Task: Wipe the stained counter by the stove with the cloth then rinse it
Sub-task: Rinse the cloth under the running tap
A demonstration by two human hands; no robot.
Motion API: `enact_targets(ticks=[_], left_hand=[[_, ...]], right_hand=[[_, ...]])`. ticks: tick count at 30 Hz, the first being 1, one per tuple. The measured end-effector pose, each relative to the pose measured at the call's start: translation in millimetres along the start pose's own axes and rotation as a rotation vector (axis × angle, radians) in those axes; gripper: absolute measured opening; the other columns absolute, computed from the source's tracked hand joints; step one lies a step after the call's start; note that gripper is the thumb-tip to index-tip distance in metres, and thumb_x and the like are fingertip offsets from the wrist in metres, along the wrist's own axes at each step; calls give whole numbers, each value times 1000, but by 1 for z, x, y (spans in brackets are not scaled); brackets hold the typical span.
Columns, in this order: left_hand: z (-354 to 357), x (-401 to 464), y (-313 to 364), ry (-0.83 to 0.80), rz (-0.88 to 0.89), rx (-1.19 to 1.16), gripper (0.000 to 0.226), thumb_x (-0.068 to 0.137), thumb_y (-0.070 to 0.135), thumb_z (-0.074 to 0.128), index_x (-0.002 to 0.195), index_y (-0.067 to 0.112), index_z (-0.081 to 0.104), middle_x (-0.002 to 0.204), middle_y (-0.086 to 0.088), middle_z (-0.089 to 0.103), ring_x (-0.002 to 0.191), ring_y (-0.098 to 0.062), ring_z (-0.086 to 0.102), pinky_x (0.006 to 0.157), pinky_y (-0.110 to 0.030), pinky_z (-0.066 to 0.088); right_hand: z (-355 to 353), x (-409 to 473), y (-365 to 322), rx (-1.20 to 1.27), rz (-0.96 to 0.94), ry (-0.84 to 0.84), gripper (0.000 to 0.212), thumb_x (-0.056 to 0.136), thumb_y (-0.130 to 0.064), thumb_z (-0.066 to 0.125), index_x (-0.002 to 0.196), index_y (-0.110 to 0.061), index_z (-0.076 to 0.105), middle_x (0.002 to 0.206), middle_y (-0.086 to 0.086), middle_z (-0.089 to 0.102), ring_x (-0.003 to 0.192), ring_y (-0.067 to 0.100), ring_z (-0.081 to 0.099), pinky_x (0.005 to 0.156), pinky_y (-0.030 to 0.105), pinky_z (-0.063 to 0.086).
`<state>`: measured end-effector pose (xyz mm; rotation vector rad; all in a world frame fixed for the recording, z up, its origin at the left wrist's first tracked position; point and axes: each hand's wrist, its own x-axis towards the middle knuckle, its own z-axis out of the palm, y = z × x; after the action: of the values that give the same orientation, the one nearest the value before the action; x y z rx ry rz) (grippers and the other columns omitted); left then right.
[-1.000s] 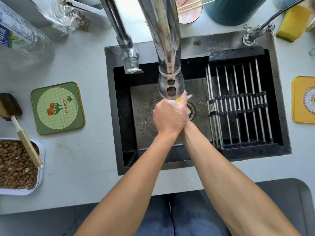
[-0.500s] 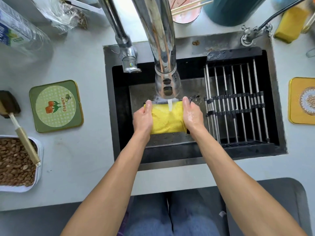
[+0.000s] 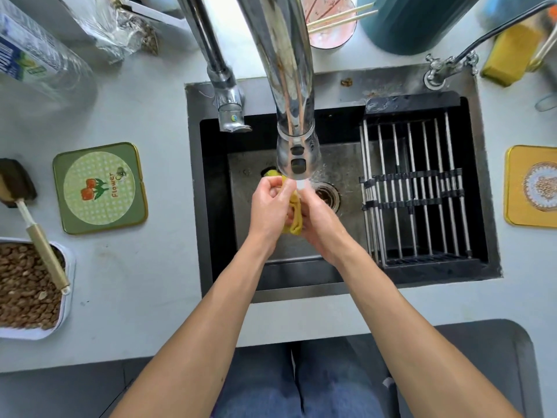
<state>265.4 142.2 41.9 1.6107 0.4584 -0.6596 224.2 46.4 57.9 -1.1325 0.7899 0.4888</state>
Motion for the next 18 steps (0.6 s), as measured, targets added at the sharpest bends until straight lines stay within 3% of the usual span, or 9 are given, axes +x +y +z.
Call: enact_targets(ticks=[2, 4, 8, 11, 14, 16, 18], left_hand=[[2, -2, 0, 3, -13, -3, 19, 100, 34, 60, 90, 18, 64, 66, -4, 65, 64, -22, 65, 60, -40, 60], [1, -1, -1, 15, -34, 11, 19, 98, 32, 63, 85, 19, 68, 65, 0, 66, 66, -19, 65, 64, -41, 61], [-7, 5, 2, 4, -116, -55, 13, 95, 28, 73, 89, 16, 71, 74, -3, 69, 68, -16, 65, 56, -30, 57], [-8, 7, 3, 1, -110, 1, 17, 90, 28, 80, 96, 15, 73, 89, -3, 77, 75, -12, 72, 53, -23, 54], [-7, 6, 3, 31, -75, 36, 6, 88, 15, 79, 90, 17, 73, 85, 1, 74, 76, -11, 69, 56, -22, 51], [-5, 6, 4, 40, -108, -32, 5, 92, 13, 76, 90, 16, 73, 87, -3, 74, 82, -17, 68, 63, -27, 53], [-4, 4, 6, 27, -174, -154, 1, 96, 14, 73, 97, 14, 73, 96, -11, 76, 88, -22, 69, 72, -34, 57]], right_hand=[[6, 0, 5, 56, -35, -8, 51, 110, -44, 46, 127, 0, 66, 80, -1, 64, 74, 10, 61, 71, 26, 56], [9, -1, 10, 41, -79, 37, 48, 113, -35, 42, 128, 5, 63, 91, 7, 66, 85, 14, 65, 71, 24, 57], [11, 0, 16, -23, -152, -9, 38, 115, -34, 38, 130, -14, 67, 121, 22, 73, 107, 27, 73, 89, 34, 63], [11, 4, 18, -363, -172, 28, 37, 112, -39, 42, 130, -18, 65, 121, 11, 75, 116, 26, 71, 104, 48, 57], [8, 6, 18, -560, -168, 68, 43, 109, -44, 40, 128, -15, 65, 120, 8, 74, 116, 26, 68, 103, 54, 54], [7, 7, 20, -487, -168, 65, 42, 109, -45, 42, 124, -14, 67, 118, 9, 75, 115, 27, 70, 103, 54, 55], [6, 9, 22, -254, -151, 27, 35, 112, -37, 43, 125, -17, 68, 121, 8, 75, 115, 22, 70, 104, 44, 57]])
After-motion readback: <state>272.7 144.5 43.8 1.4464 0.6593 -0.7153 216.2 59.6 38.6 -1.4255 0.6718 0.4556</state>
